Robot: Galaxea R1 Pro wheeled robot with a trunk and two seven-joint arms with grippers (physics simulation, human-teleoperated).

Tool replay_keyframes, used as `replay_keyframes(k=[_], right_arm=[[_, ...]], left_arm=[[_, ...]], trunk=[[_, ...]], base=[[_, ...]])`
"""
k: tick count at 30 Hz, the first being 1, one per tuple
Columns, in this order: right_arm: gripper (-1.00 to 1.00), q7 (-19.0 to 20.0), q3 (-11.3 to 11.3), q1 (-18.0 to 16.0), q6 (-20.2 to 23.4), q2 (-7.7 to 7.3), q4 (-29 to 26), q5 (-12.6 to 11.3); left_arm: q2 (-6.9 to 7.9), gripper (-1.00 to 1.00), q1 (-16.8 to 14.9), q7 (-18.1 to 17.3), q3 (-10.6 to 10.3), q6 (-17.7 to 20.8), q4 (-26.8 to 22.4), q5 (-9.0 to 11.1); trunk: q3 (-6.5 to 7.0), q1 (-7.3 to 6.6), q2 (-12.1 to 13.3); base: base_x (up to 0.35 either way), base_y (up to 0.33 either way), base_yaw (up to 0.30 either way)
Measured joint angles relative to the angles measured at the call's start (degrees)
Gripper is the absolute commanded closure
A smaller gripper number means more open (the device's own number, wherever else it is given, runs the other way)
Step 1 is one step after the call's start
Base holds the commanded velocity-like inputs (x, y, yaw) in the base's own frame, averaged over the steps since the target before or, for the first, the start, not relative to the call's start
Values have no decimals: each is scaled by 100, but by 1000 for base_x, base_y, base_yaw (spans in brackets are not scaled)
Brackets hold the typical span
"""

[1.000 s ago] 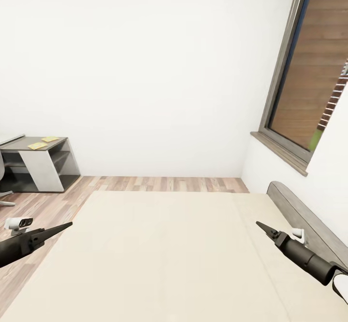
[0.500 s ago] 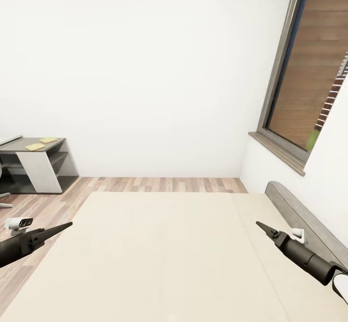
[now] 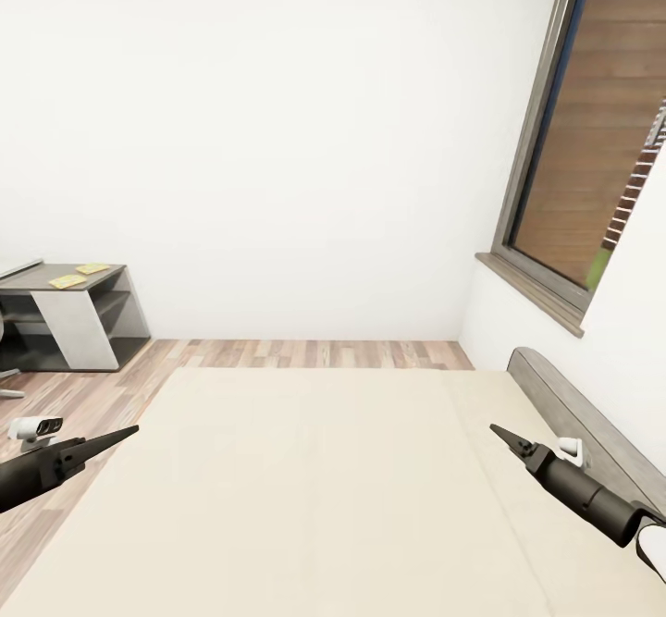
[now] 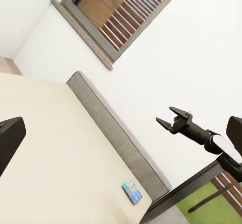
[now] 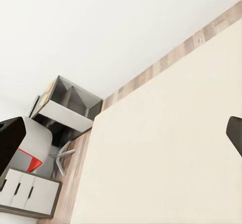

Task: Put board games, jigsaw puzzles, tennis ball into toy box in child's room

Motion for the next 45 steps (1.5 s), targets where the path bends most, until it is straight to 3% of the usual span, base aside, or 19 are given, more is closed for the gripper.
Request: replay_keyframes(k=[26, 45], right_arm=[[-100, 1, 0, -1, 0, 2, 0, 0], [-100, -1, 0, -3, 1, 4, -1, -1]], left_arm=[[0, -100, 0, 0, 1, 2, 0, -2], [-7, -100, 0, 0, -3, 1, 2, 0]], trunk=[[0, 0, -1], [0, -1, 0]], base=[[-13, -3, 0], [0, -157, 0]])
